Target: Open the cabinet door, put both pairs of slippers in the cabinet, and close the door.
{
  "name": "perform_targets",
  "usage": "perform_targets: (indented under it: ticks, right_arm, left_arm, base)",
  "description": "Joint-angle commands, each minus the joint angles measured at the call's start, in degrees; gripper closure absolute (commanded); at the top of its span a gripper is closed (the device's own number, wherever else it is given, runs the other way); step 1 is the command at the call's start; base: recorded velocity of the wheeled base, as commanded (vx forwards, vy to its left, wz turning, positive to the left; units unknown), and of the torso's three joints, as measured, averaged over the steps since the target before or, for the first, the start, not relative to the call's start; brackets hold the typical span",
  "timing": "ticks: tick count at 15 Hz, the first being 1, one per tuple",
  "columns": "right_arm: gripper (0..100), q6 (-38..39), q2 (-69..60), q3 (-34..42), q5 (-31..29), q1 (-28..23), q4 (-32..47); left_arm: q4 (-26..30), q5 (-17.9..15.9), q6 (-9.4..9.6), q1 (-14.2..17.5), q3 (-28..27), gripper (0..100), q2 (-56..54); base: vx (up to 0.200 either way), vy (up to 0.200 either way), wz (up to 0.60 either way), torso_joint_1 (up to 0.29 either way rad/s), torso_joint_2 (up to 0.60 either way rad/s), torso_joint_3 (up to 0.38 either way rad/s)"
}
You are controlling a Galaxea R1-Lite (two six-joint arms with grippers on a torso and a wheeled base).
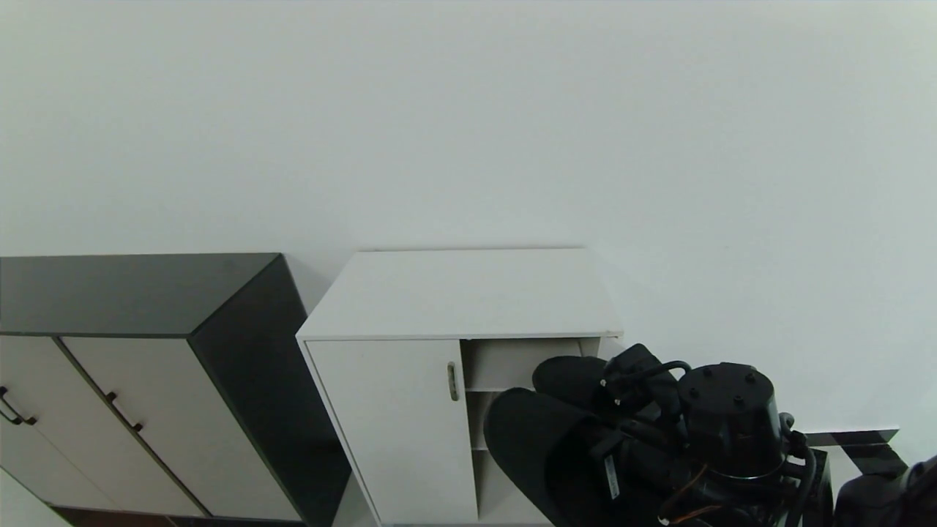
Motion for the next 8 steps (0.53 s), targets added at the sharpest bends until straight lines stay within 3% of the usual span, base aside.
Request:
perform_targets:
  ticks: [1,6,8]
  right_arm:
    - [100,-0.05,0.15,0.12,-0.03,0.20,-0.03]
    - [100,-0.14,1.38,0.64,-0.12,0.20,-1.78]
    - [100,-0.14,1.99,1.08,-0.12,0.28,-2.93]
  left_arm:
    - [0.02,0.01,0.08,-0.01,0.00,100,0.07]
    - [0.02,0.01,0.08,-0.01,0.00,100,0.07]
    - [0.02,0.01,0.08,-0.01,0.00,100,0.07]
  base:
    - [0.000,0.000,0.00,0.000,0.00,0.000]
    - [0.000,0.000,0.00,0.000,0.00,0.000]
    - [0.000,0.000,0.00,-0.120,0.26,0.139]
